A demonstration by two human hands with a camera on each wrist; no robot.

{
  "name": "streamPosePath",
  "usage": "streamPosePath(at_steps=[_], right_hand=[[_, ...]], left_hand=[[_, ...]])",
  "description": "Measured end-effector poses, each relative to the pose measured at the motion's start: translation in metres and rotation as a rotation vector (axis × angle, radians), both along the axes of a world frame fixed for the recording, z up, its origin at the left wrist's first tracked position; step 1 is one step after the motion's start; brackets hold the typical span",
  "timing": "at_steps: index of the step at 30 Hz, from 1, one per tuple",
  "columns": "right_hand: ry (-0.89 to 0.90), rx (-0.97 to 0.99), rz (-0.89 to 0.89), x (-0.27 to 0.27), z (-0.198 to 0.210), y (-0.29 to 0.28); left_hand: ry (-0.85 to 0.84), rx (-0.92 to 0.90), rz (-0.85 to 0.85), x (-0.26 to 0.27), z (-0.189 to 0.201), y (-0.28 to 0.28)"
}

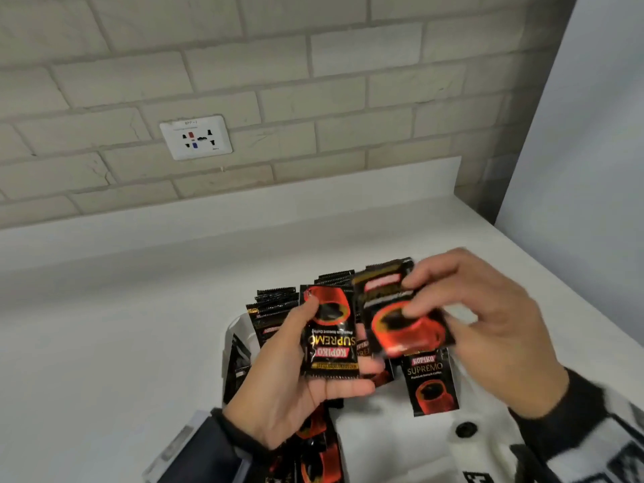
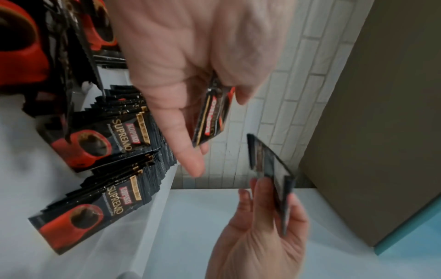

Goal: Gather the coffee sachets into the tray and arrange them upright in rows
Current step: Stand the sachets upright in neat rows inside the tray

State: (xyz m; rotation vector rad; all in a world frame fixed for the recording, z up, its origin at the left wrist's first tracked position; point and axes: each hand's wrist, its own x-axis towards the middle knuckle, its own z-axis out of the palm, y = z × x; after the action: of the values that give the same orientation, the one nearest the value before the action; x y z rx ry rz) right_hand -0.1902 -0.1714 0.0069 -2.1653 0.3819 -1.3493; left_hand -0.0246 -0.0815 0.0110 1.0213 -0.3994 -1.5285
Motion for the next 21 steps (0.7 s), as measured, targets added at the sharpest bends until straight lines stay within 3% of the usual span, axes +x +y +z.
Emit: streamPosePath(at_steps=[3, 8, 13, 21], right_hand=[[0.099, -0.114, 0.096, -0.002, -0.004, 0.002], [0.148, -0.087, 0.026, -0.010, -0.014, -0.008], [0.176, -0.071, -0.049, -0.024, -0.018, -0.012], [-0.045, 0.266, 0.073, -0.034, -0.016, -0.013]], left_hand=[[0.012, -0.012, -0.065, -0.002, -0.002, -0.001], [-0.093, -0.039, -0.167, -0.007, -0.003, -0.005], [-0.353, -0.045, -0.077, -0.009, -0.006, -0.011], [-0.742, -0.106, 0.116, 0.006, -0.007, -0.014]])
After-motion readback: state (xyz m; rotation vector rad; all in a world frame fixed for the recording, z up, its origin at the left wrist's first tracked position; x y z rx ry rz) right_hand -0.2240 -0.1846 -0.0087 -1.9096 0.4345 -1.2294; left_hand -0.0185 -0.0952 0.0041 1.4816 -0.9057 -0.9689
